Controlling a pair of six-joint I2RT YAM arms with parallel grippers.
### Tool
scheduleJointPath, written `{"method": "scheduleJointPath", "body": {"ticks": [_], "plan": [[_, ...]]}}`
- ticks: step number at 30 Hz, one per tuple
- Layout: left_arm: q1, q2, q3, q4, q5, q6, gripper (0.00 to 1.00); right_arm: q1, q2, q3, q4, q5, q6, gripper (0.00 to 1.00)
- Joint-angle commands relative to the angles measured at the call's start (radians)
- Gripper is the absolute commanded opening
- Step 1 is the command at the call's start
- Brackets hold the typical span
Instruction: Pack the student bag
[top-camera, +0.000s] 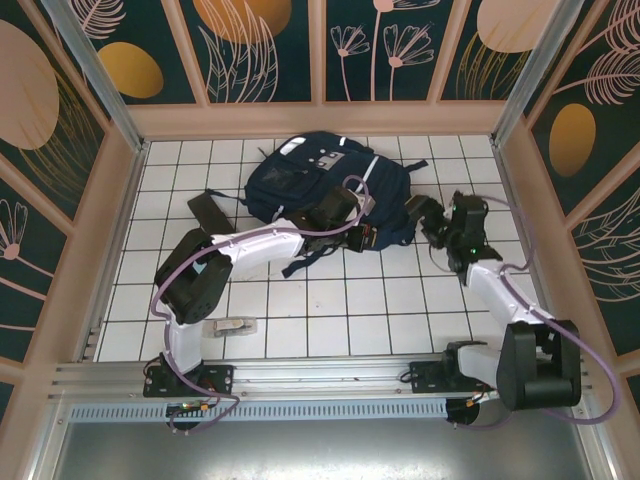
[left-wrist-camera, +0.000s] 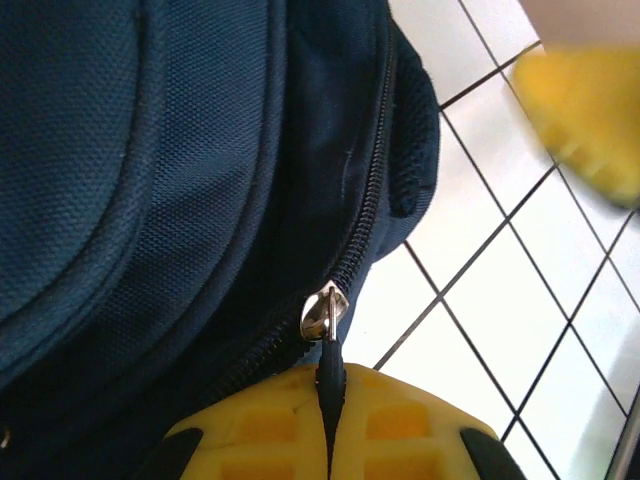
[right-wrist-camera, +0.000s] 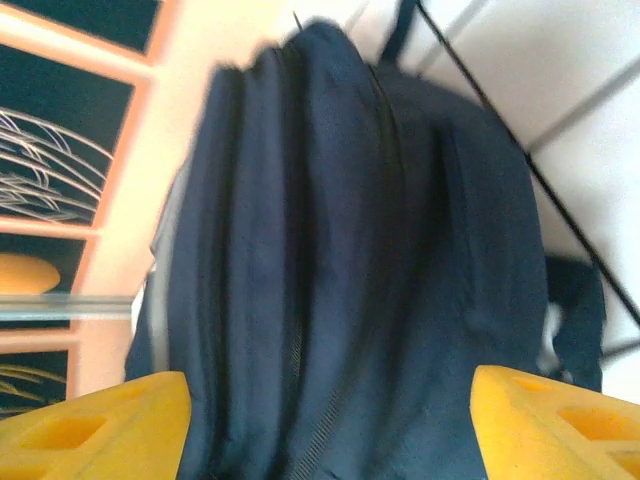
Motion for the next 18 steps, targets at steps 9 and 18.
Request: {"method": "scheduleJointPath", "body": {"ticks": [9,18], "plan": [[0.009,-0.077,-0.116,0.026,0.008,0.004,0.00,0.095,0.324,0.040,0.329,-0.065,0.139,0.20],[0.236,-0.187,-0.342,0.019,-0.225,0.004,0.00,-0.042,0.186,-0.029,0.236,0.026,0.100,0.00]]}}
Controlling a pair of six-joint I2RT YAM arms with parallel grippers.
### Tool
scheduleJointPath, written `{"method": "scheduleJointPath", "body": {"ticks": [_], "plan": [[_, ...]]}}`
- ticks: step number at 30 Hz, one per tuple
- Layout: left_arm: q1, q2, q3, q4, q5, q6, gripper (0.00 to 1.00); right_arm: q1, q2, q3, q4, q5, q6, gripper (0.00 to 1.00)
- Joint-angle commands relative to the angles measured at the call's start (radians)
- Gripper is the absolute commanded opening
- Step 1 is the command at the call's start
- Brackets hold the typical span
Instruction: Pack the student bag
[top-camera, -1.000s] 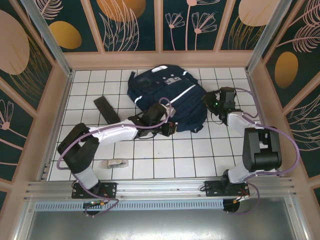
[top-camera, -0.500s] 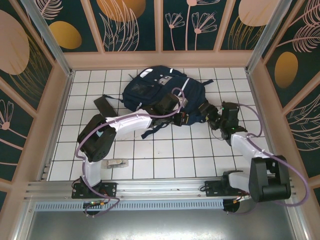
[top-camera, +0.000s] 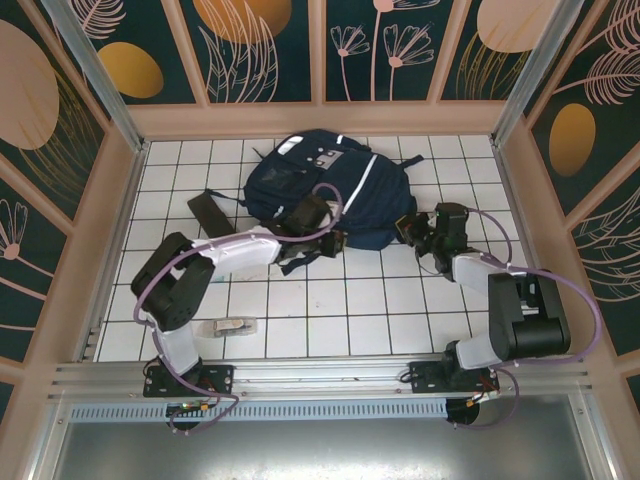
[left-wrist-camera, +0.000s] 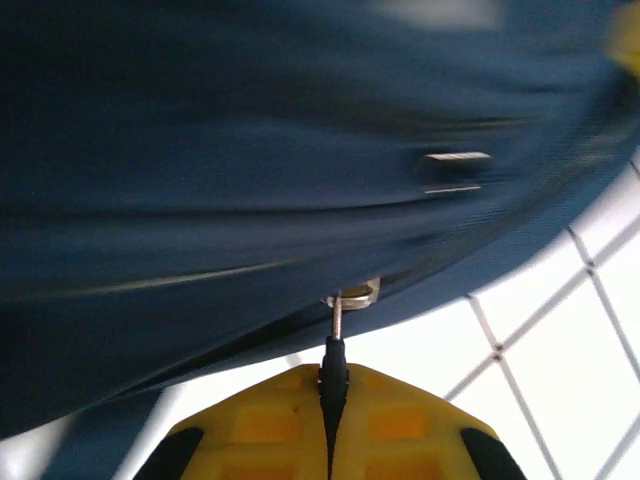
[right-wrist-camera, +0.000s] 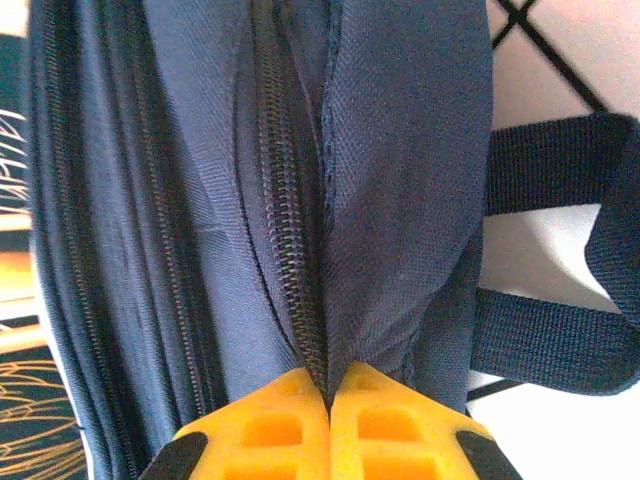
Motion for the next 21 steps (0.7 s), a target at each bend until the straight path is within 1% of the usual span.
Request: {"method": "scheduleJointPath", "body": {"ticks": [1,3,7,9,11,12,13,14,15,16,19,21], "plan": [[0.138,-0.053,-0.087,-0.024,-0.169,-0.003,0.00,-0.051,-0.059,0.001,-0.010,0.093,-0.039,0.00],[0.183,-0.064,-0.117,-0.035,-0.226,-0.001,0.00,-0.056,-0.064,0.005,-0.017,0.091,-0.043,0.00],[0.251,-0.070,-0.132,-0.034,-0.267,-0.027,0.00,-0.057,-0.072,0.009,-0.026,0.091,-0.048,0.00],[0.257,-0.071,-0.132,-0.040,-0.278,-0.038,0.00,-0.055,-0.075,0.013,-0.024,0.076,-0.047,0.00],[0.256,-0.074,-0.119,-0.040,-0.261,-0.048,0.00,-0.044,-0.080,0.018,-0.032,0.066,-0.052,0.00],[0.257,-0.072,-0.110,-0.034,-0.249,-0.057,0.23,-0.033,-0.085,0.020,-0.038,0.061,-0.054,0.00],[0.257,-0.066,-0.097,-0.028,-0.248,-0.068,0.54,-0.022,-0.094,0.022,-0.048,0.061,-0.058,0.00],[0.257,-0.059,-0.084,-0.021,-0.256,-0.074,0.77,-0.007,-0.102,0.022,-0.062,0.064,-0.062,0.00],[0.258,-0.045,-0.067,-0.013,-0.268,-0.080,0.93,0.013,-0.115,0.022,-0.081,0.065,-0.068,0.00],[0.258,-0.026,-0.045,-0.004,-0.275,-0.085,0.99,0.035,-0.129,0.020,-0.107,0.069,-0.078,0.00],[0.263,0.045,0.023,0.035,-0.278,-0.110,0.99,0.108,-0.171,0.013,-0.184,0.078,-0.104,0.00],[0.268,0.093,0.075,0.057,-0.251,-0.132,0.99,0.167,-0.197,0.007,-0.232,0.094,-0.114,0.00]]}}
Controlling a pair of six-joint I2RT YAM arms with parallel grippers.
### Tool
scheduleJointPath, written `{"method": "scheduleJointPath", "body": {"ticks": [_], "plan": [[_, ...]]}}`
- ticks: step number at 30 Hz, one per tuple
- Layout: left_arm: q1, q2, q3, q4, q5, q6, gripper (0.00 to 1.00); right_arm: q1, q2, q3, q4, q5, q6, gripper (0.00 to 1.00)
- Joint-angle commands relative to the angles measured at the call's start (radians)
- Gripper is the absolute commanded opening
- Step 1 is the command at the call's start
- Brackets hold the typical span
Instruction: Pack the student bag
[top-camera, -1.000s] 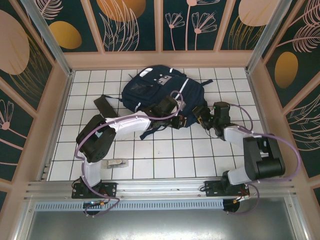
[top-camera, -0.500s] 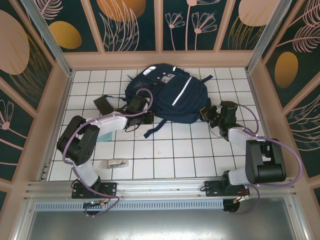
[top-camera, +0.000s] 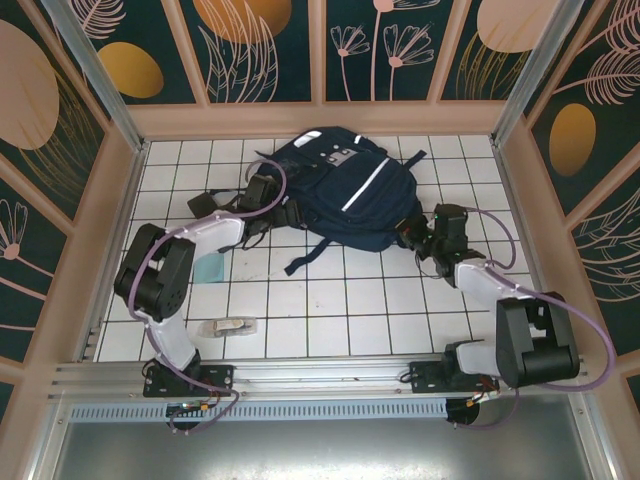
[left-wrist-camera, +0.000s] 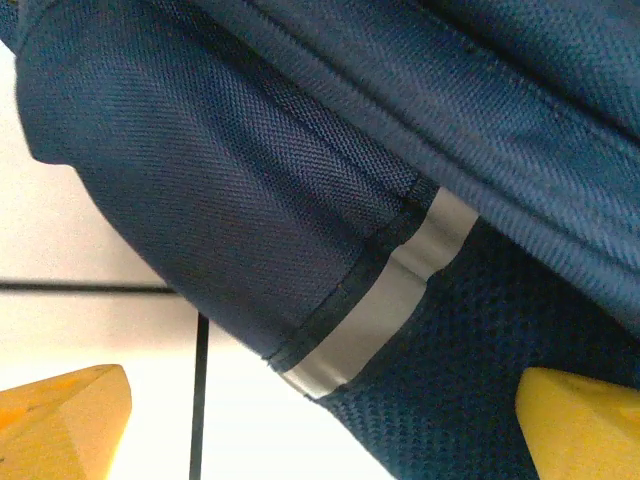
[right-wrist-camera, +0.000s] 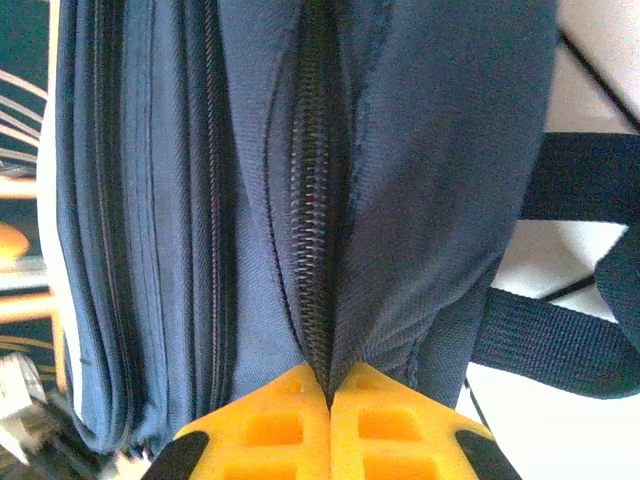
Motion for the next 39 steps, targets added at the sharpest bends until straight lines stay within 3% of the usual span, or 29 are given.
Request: {"method": "scheduleJointPath", "body": {"ticks": [1,7,12,17,20,24,27,32,35,39], "plan": [[-0.002,0.081,0.089,0.068,-0.006,-0.059,0.99,0.101,-0.065,0.005,-0.065,0.020,-0.055,0.00],[0.016,0.226,0.262,0.107,0.038,-0.064,0.99,0.285,-0.061,0.069,-0.138,-0.037,-0.134,0.03],[0.029,0.301,0.396,0.080,0.033,-0.064,0.99,0.308,-0.080,0.186,-0.306,0.020,-0.241,0.39],[0.044,0.250,0.405,0.032,-0.053,-0.023,0.99,0.211,-0.105,0.286,-0.436,0.088,-0.357,0.55],[0.045,0.187,0.366,0.005,-0.079,0.001,0.99,0.090,-0.096,0.314,-0.440,0.103,-0.409,0.61],[0.045,0.082,0.238,0.042,0.029,-0.031,0.99,-0.055,-0.030,0.322,-0.369,0.182,-0.478,0.75],[0.044,0.020,0.139,0.091,0.154,-0.089,0.99,-0.133,0.063,0.314,-0.278,0.157,-0.517,0.85],[0.042,-0.045,-0.015,0.239,0.341,-0.210,0.99,-0.176,0.225,0.311,-0.155,-0.068,-0.517,0.89],[0.042,-0.074,-0.031,0.231,0.353,-0.208,0.99,-0.128,0.247,0.279,-0.090,-0.148,-0.488,0.84],[0.042,-0.095,0.032,0.111,0.303,-0.124,0.99,0.012,0.234,0.254,-0.042,-0.194,-0.426,0.77]]}}
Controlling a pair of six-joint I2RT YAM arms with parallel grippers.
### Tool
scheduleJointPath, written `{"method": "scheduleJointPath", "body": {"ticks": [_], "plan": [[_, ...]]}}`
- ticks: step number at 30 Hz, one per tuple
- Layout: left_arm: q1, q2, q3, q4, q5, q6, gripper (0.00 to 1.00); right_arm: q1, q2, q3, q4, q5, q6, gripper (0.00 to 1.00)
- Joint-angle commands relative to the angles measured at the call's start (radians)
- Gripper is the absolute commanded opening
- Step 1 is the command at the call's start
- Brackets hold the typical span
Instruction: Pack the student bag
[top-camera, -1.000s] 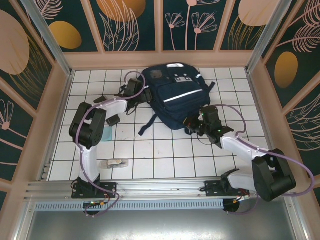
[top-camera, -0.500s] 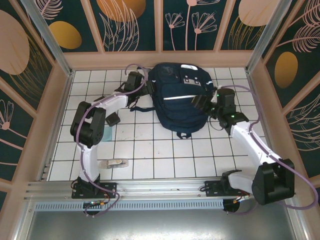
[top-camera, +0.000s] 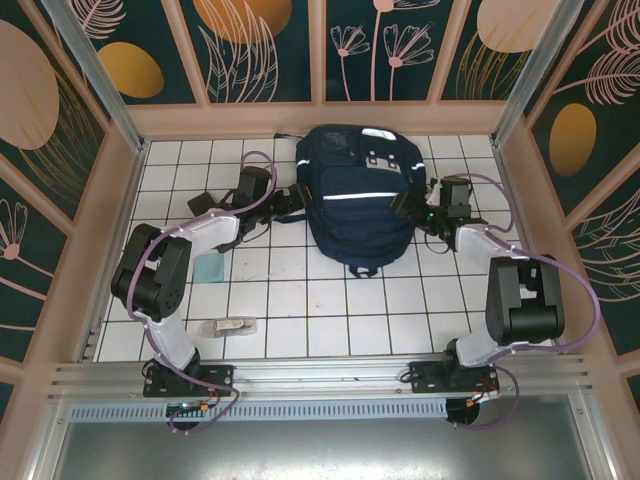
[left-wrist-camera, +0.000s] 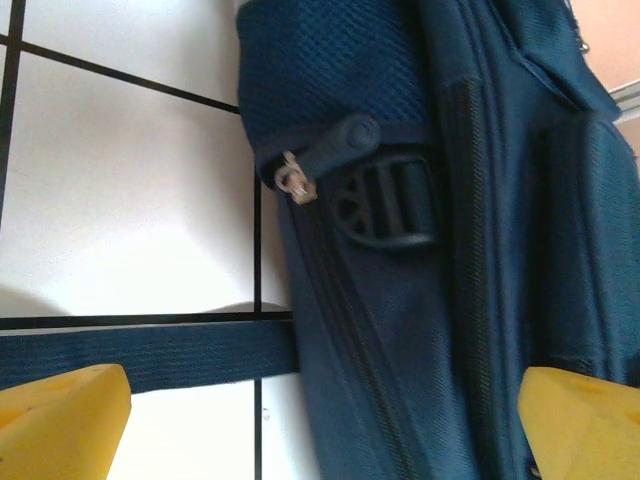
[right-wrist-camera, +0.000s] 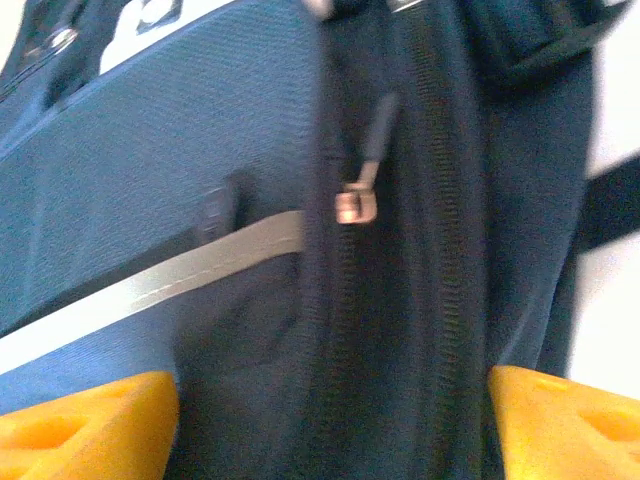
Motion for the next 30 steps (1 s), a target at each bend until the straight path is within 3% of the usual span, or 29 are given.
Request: {"method": "scheduleJointPath", "body": {"ticks": [1,5,9,14,23,30], "plan": [[0.002,-0.058,0.077,-0.078,-0.012,0.066,0.99,0.138,-0.019,-0.026,0.102,-0.131,0.054,0.76],[0.002,-0.077,0.155,-0.189,-0.112,0.162,0.99,0.304,-0.001,-0.004,0.167,-0.175,0.125,0.75],[0.001,-0.080,0.210,-0.270,-0.155,0.210,0.99,0.347,-0.019,0.057,0.051,-0.108,0.100,0.81],[-0.036,-0.121,0.247,-0.303,-0.125,0.263,0.98,0.282,-0.141,0.063,-0.114,0.001,0.058,0.99],[-0.236,0.064,0.484,-0.555,-0.353,0.553,0.92,0.085,-0.232,0.043,-0.252,0.084,-0.008,0.99],[-0.324,0.234,0.638,-0.715,-0.465,0.649,0.91,0.064,-0.218,0.009,-0.229,0.079,0.005,0.99]]}}
